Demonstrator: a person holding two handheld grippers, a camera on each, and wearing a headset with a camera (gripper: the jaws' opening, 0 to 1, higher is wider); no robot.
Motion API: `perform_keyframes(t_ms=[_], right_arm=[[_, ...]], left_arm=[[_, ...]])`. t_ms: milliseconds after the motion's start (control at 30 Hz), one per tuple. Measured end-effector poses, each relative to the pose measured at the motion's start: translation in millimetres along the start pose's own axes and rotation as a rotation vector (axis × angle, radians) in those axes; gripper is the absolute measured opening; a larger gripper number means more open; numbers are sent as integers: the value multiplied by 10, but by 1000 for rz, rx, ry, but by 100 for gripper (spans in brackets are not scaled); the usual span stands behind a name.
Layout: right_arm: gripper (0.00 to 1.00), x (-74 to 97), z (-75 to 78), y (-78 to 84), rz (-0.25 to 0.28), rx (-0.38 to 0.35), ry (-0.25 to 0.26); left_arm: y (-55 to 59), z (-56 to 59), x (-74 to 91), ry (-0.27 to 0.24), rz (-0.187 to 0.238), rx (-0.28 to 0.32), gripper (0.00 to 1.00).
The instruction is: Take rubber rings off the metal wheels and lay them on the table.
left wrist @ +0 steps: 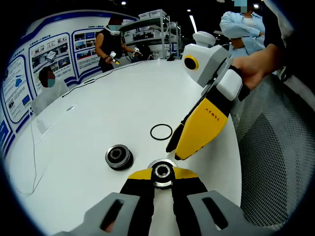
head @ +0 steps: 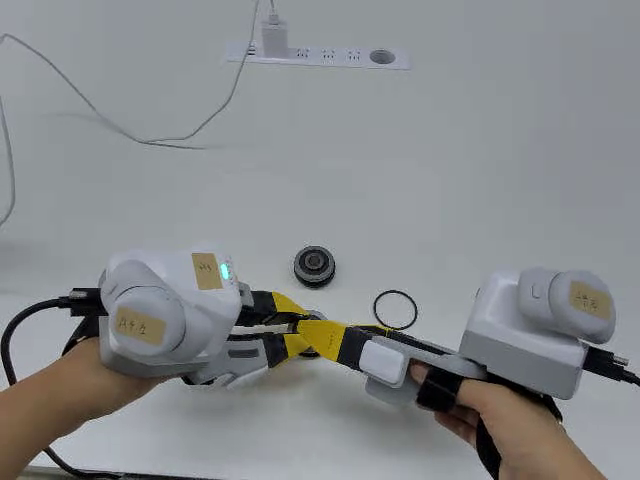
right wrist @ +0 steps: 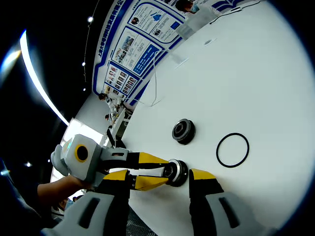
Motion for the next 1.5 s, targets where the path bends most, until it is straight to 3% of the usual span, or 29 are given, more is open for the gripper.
perform_keyframes(t_ms=[667,1233,1367,1500], right_arm=[[57,-127,-27,26,-54,-39,0],[53,-81,-58,55,-80,-54,-28],[50,-55,-34,96,-108,-85,-54],[49,-39,-39,107,-96,-95,-58]], left_arm=[[1,2,1,0,13,5,12],[0,-6,-6,0,11,2,12],[4,-5,-7,3,10,0,12],[3,-6,-10,3,9,-2,12]])
Point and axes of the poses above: the centre of the closed fingertips' face, and the gripper's own axes: x roughly backward along the fingers, z roughly to its right, y roughly out of its underside, the point moved 3 cm from there along x, roughly backward along the fingers, and after that the axes turned 13 degrees about y, right-handed, at the moved point
